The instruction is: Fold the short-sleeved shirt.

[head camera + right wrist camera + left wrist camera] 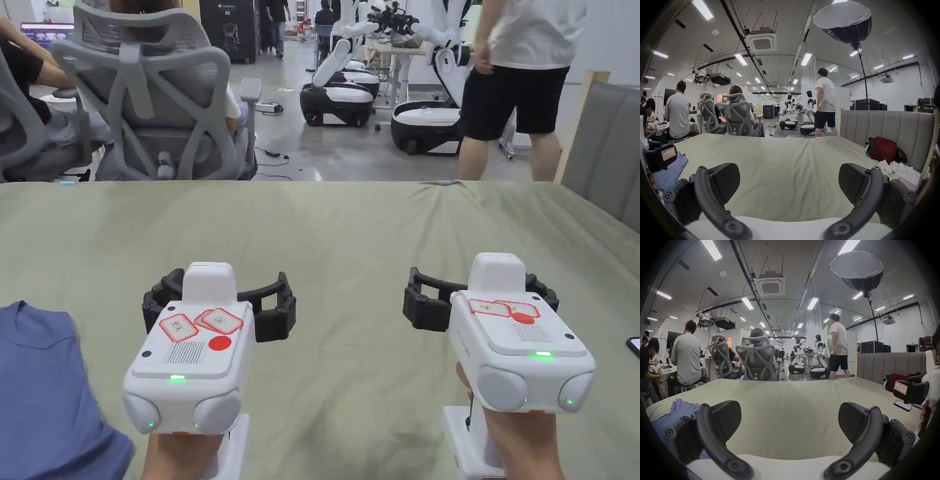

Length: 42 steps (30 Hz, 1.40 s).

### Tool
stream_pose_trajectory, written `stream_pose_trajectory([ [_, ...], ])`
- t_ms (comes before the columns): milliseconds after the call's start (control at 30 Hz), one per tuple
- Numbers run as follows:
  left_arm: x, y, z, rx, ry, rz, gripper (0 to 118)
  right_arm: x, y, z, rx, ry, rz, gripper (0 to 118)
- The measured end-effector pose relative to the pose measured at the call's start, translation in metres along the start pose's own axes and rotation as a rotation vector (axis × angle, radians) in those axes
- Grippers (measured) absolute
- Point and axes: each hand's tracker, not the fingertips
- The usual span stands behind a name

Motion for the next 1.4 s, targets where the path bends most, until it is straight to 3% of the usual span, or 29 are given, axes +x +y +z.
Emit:
stream_pose_trajectory([
  [700,0.0010,0.0023,0.0025,0.005,-0.009,-0.009,118,-0.0061,-0.0014,0.0021,-0.016,0.026,0.029,118],
  [1400,0.0005,0.0027,0.0017,-0.003,-0.008,-0.014,118,-0.0036,-0.0015,0.0006,-0.007,0.031,0.001,118],
])
